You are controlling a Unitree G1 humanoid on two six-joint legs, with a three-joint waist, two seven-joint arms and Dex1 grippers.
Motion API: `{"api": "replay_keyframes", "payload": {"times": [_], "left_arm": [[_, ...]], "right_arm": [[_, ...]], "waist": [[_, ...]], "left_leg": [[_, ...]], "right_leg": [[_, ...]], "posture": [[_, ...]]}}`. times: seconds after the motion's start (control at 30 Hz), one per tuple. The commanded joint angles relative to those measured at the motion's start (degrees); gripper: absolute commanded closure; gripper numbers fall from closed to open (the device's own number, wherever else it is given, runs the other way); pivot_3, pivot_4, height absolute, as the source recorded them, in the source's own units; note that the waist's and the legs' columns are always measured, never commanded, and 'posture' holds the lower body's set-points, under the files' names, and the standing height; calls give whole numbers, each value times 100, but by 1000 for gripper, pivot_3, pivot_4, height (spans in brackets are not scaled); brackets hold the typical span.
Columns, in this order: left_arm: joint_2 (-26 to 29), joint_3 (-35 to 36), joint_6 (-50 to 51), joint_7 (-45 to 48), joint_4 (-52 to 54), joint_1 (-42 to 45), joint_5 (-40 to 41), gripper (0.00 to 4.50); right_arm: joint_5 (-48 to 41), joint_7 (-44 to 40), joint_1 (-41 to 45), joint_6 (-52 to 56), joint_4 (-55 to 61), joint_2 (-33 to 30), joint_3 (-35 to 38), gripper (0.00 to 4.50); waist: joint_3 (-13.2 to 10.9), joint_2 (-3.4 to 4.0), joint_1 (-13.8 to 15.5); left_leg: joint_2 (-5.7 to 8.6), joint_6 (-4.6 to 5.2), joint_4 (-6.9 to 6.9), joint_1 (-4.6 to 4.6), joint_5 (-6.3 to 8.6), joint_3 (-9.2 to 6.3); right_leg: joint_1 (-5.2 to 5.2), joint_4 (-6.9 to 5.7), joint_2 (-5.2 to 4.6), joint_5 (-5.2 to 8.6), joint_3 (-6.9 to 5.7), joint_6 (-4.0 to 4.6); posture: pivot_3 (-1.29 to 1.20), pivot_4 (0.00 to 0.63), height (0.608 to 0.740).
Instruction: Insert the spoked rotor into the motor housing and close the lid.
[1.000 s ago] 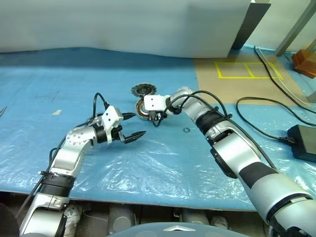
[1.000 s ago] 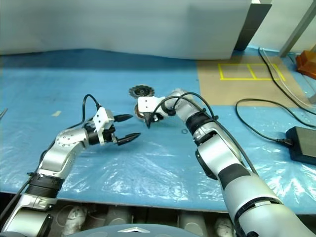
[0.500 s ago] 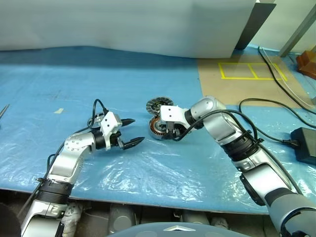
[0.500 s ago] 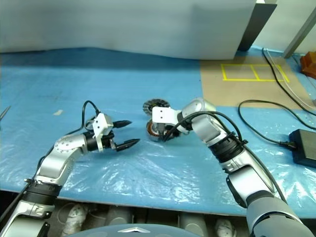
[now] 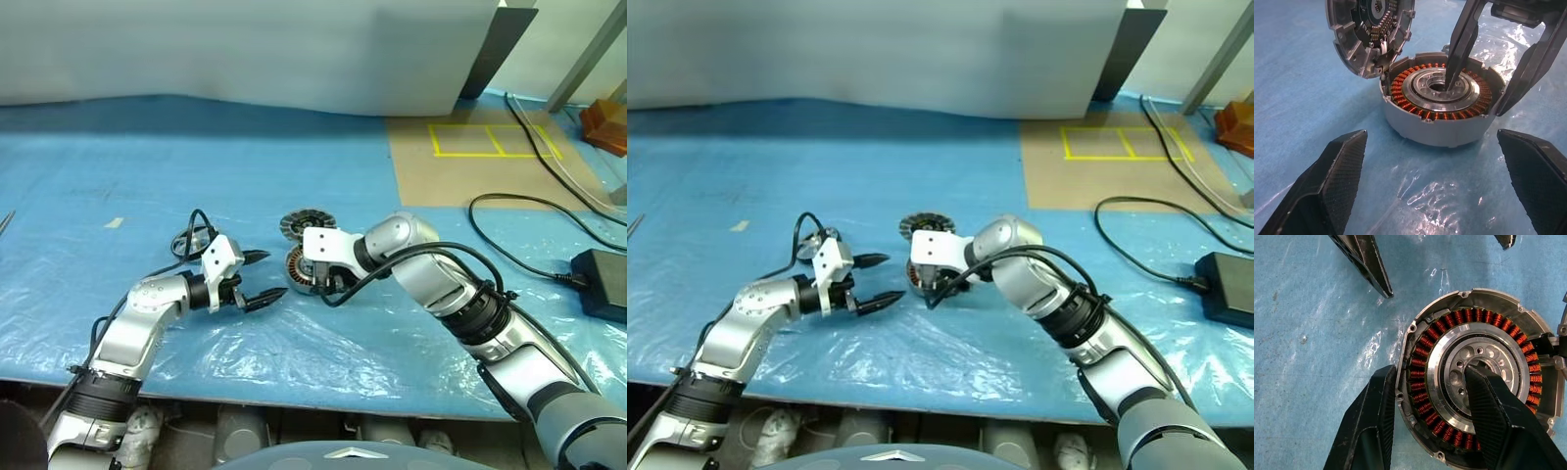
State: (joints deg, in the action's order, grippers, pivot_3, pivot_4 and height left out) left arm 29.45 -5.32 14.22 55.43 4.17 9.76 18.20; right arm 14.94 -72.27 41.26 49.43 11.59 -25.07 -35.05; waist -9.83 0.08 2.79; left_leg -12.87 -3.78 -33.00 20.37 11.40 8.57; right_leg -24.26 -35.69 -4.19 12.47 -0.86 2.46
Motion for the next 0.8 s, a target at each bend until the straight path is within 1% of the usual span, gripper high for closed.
{"api": "replay_keyframes", "payload": {"times": [0.03,0.07,0.17,0.3,0.43,0.53,0.6,0.7,0.73,0.8], "left_arm": [[9,-17,-24,47,166,109,49,0],[13,-17,-25,59,143,136,51,0],[23,-10,-35,94,52,228,46,0],[24,-12,-142,144,-150,353,-9,0],[-13,-33,-187,186,-274,448,-27,0],[-40,-53,-205,225,-319,500,-23,0],[-46,-55,-200,250,-303,509,-6,0],[-82,1,-162,277,-198,501,115,0],[-133,59,-81,246,-119,508,233,0],[-144,88,77,292,79,468,424,0]], "right_arm": [[-369,-40,-94,3,-67,67,-159,2286],[-402,-35,-75,-32,-103,51,-131,1947],[-588,-84,-12,-107,-153,-47,-39,1112],[-980,-358,165,-390,-120,-320,207,1112],[-1533,-762,447,-397,-1,-662,553,1112],[-2251,-999,566,161,324,-843,1024,1112],[-2607,-1002,544,486,525,-979,1268,1112],[-2835,-697,166,651,875,-1313,1632,1112],[-2814,-445,-118,578,968,-1411,1833,1112],[-2522,363,-732,69,1050,-1413,2249,1112]], "waist": [[0,0,-16],[0,0,-24],[0,0,-31],[0,0,-23],[-1,1,-22],[0,1,-11],[0,1,-4],[0,0,13],[0,-1,29],[1,-2,106]], "left_leg": [[0,0,1,-1,0,0],[1,0,2,-2,0,1],[2,0,5,-3,0,2],[5,0,3,-3,0,3],[5,0,3,2,0,3],[5,1,3,3,0,3],[5,1,3,4,0,3],[4,1,3,3,-1,3],[5,1,3,3,-1,3],[5,1,4,4,0,4]], "right_leg": [[0,0,0,0,1,0],[0,0,0,0,2,0],[-1,1,1,0,5,0],[0,0,-1,0,8,0],[-2,2,0,0,8,0],[-3,2,0,0,8,0],[-3,2,0,0,8,0],[-3,3,0,0,8,0],[-3,4,0,0,8,0],[-1,10,-1,0,8,0]], "posture": [[0,150,740],[0,150,740],[0,150,740],[0,150,740],[0,150,740],[0,150,740],[0,150,740],[0,150,740],[0,150,740],[0,150,740]]}}
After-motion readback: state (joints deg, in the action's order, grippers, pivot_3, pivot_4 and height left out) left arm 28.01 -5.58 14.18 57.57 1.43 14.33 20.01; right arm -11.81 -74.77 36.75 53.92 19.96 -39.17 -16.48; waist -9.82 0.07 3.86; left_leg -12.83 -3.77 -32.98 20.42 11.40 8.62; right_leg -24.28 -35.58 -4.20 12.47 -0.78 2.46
